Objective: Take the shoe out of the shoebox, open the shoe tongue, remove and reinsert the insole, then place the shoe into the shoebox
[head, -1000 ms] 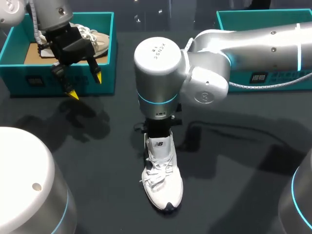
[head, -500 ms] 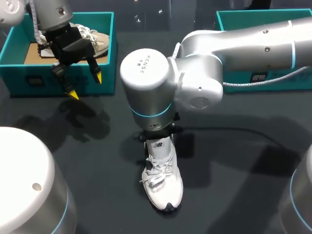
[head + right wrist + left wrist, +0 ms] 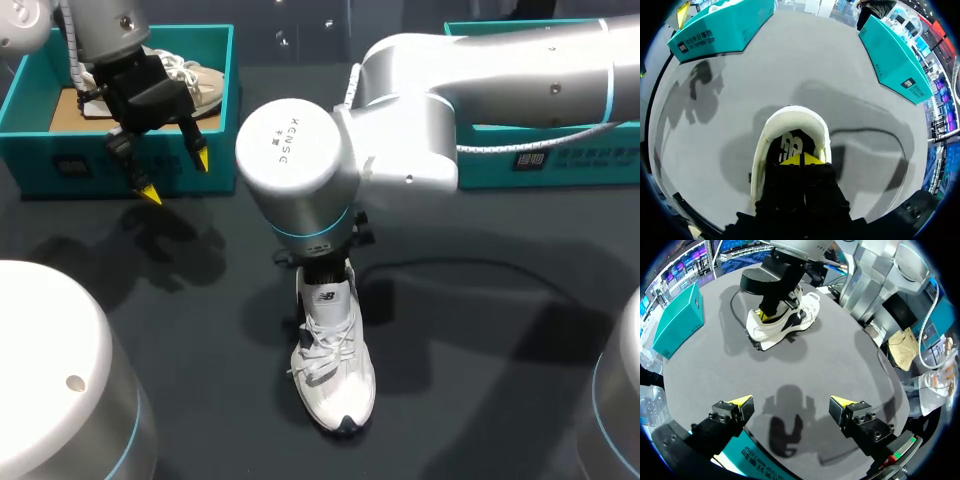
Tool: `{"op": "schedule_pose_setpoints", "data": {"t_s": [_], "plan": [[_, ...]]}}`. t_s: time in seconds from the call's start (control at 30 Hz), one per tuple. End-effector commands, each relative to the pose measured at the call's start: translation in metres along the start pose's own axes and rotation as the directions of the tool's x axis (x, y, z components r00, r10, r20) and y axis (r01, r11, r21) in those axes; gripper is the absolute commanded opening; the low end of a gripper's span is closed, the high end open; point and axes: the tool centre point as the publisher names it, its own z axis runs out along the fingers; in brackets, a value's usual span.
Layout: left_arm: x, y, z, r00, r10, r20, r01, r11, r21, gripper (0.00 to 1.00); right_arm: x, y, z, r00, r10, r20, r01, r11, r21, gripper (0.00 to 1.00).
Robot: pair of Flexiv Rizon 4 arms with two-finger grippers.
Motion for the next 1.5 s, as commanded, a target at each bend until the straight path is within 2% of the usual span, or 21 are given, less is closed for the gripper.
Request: {"op": "schedule_pose_setpoints", "data": {"t_s": [0.03,0.3,0.4,0.47,0.63,0.77,0.93,1.23,1.5], "plan": [[0.000,0.000,0.000,1.000,0.001,-0.001,-0.001,1.000,-0.002,1.00,0.001,0.005,0.013,1.000,-0.003,-0.013,0.003,1.000,-0.012,0.00],[0.000,0.000,0.000,1.000,0.001,-0.001,-0.001,1.000,-0.002,1.00,0.016,0.019,0.039,1.000,-0.017,-0.021,0.016,1.000,-0.027,0.00],[0.000,0.000,0.000,1.000,0.001,-0.001,-0.001,1.000,-0.002,1.00,0.019,0.018,0.050,0.999,0.001,-0.032,-0.001,1.000,0.026,0.00],[0.000,0.000,0.000,1.000,0.001,-0.001,-0.001,1.000,-0.002,1.00,0.024,0.010,0.056,0.999,0.012,-0.046,-0.009,0.998,0.066,0.00],[0.000,0.000,0.000,1.000,0.001,-0.001,-0.001,1.000,-0.002,1.00,0.034,-0.026,0.063,0.995,0.066,-0.080,-0.052,0.985,0.163,0.00],[0.000,0.000,0.000,1.000,0.001,-0.001,-0.001,1.000,-0.002,1.00,0.036,-0.050,0.059,0.989,0.122,-0.088,-0.100,0.970,0.223,0.00],[0.000,0.000,0.000,1.000,0.001,-0.001,-0.001,1.000,-0.002,1.00,0.031,-0.064,0.053,0.984,0.156,-0.082,-0.130,0.957,0.258,0.00],[0.000,0.000,0.000,1.000,0.001,-0.001,-0.001,1.000,-0.002,1.00,0.014,-0.064,0.025,0.986,0.128,-0.109,-0.101,0.969,0.224,0.00],[0.000,0.000,0.000,1.000,0.001,-0.001,-0.001,1.000,-0.002,1.00,0.003,-0.061,0.016,0.982,0.114,-0.151,-0.082,0.976,0.204,0.00]]}}
